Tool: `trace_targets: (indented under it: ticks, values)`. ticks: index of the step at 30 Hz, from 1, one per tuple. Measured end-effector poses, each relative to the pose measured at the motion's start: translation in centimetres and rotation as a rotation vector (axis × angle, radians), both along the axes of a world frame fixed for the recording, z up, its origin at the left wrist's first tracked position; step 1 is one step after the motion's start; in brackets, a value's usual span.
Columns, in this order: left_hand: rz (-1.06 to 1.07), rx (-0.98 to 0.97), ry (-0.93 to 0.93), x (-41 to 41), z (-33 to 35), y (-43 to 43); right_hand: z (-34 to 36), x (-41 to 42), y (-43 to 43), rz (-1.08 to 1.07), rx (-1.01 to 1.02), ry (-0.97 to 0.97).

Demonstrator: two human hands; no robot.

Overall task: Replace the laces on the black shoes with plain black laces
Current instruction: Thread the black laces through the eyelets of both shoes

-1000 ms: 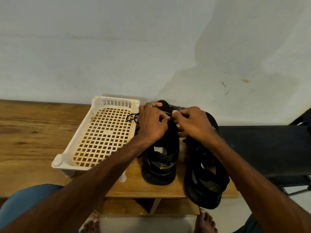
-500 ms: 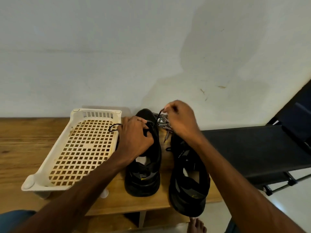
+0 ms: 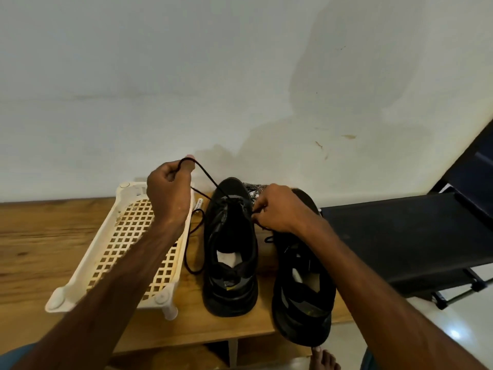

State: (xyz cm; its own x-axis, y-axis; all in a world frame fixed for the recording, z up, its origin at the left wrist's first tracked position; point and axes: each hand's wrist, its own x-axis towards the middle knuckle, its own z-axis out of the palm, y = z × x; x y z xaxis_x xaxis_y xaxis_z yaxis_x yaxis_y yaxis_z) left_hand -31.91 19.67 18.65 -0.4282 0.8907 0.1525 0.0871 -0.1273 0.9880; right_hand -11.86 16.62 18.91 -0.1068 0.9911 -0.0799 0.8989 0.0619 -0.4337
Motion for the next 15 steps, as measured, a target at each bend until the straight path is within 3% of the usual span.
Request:
trace_targets:
  ticks: [4, 7, 8, 12, 14, 15]
  values:
    - [-0.044, -0.013, 0.030, -0.5, -0.4, 0.7, 0.7, 0.1, 0.1, -0.071, 0.076, 0.099]
    - [-0.116, -0.024, 0.104, -0.3, -1.0, 0.8, 1.8, 0.5, -0.4, -0.111, 0.154, 0.303]
    - [-0.140, -0.040, 0.141, -0.2, -1.1, 0.9, 2.2, 0.6, -0.6, -0.129, 0.158, 0.470]
    - [-0.255, -0.203, 0.315, 0.0, -2.7, 0.8, 4.1, 1.5, -0.6, -0.083, 0.013, 1.500]
    - [-0.273, -0.264, 0.364, 0.1, -3.3, 0.6, 4.1, 1.9, -0.6, -0.126, -0.007, 1.642]
    - [-0.267, -0.262, 0.366, 0.0, -3.3, 0.6, 3.7, 2.1, -0.5, -0.179, 0.014, 1.538]
